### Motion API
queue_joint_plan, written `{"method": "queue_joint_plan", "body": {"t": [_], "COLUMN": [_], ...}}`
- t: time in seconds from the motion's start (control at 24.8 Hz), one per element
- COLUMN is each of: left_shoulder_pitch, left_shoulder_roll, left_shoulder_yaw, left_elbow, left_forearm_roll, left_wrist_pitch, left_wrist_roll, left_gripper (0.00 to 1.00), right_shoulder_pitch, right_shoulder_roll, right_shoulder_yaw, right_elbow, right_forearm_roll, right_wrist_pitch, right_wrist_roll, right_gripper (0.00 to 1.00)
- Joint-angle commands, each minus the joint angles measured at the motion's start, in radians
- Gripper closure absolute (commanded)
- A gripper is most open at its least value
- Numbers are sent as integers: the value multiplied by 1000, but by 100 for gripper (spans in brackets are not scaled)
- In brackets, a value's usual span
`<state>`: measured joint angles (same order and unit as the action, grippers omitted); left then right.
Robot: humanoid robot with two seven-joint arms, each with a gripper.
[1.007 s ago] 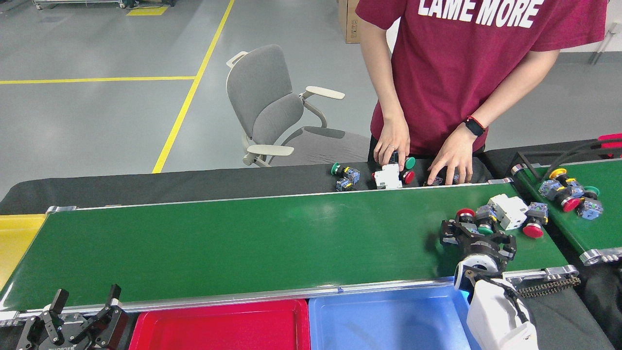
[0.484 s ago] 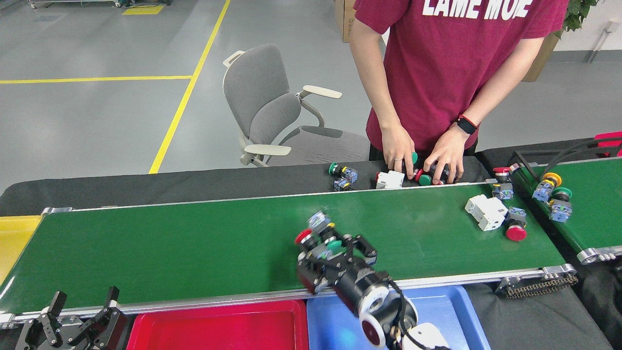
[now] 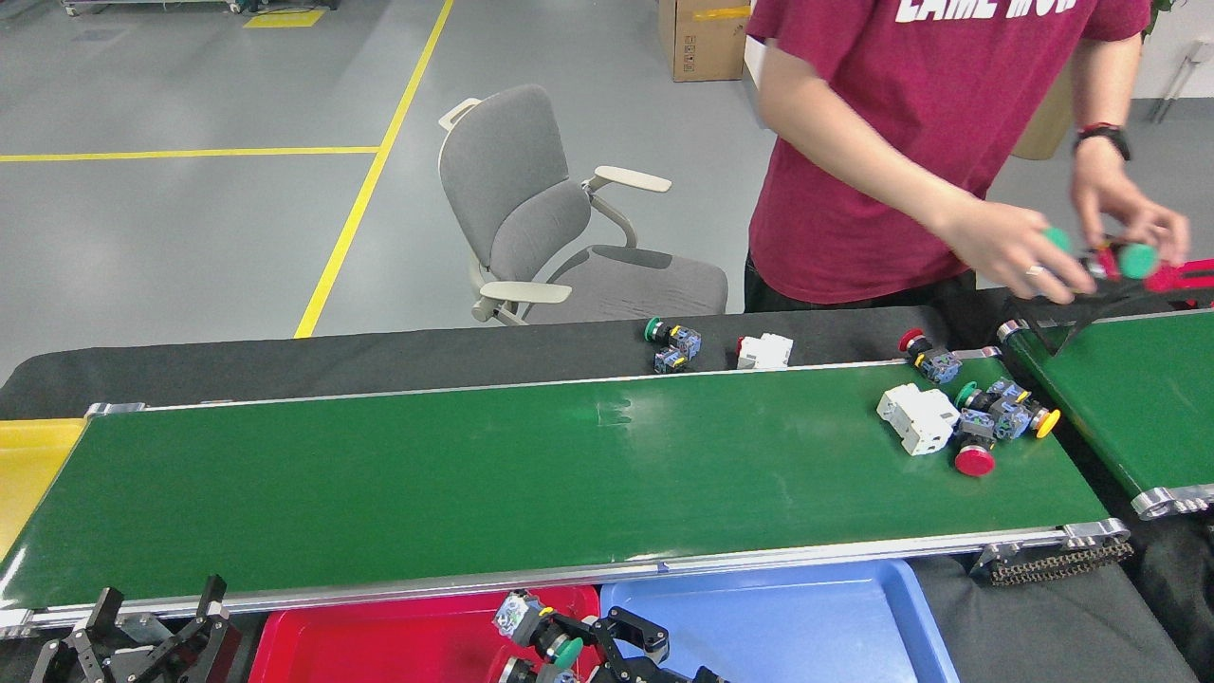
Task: Pick switch part from conveyor to tray
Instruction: 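Move the open right gripper back over the belt toward the parts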
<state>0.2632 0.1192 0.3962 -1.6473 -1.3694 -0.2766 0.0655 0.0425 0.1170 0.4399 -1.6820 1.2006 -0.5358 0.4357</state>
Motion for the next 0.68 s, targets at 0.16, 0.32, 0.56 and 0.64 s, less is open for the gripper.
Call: {"method": "queue_joint_plan", "body": {"t": [0.16,0.32,0.56,0.64], "left_shoulder_pitch": [24,24,30,31], "left_shoulder_roll": [4,4,4,4], "left_shoulder_yaw": [24,24,24,24], "left_elbow": [-8,-8,-6,-9], "left_forearm_roll": [-2,-2,-2,-2], "left_wrist_pitch": [-16,-19,-19,-19], "left_wrist_roll": [3,3,3,3], "left_gripper": [0,0,0,0], "right_shoulder_pitch": [-62,-144,-76,-30], "right_shoulder_roll": [33,35,-54,-100], "right_shoulder_yaw": [-125,-265,-379,-379], "right_elbow": [-36,-10,-2,-11], "right_forearm_roll": [-7,1,5,5], "right_wrist_pitch": [39,194,393,461], "right_wrist_roll": [-35,-195,-365,-365], "right_gripper": [1,1,1,1]}}
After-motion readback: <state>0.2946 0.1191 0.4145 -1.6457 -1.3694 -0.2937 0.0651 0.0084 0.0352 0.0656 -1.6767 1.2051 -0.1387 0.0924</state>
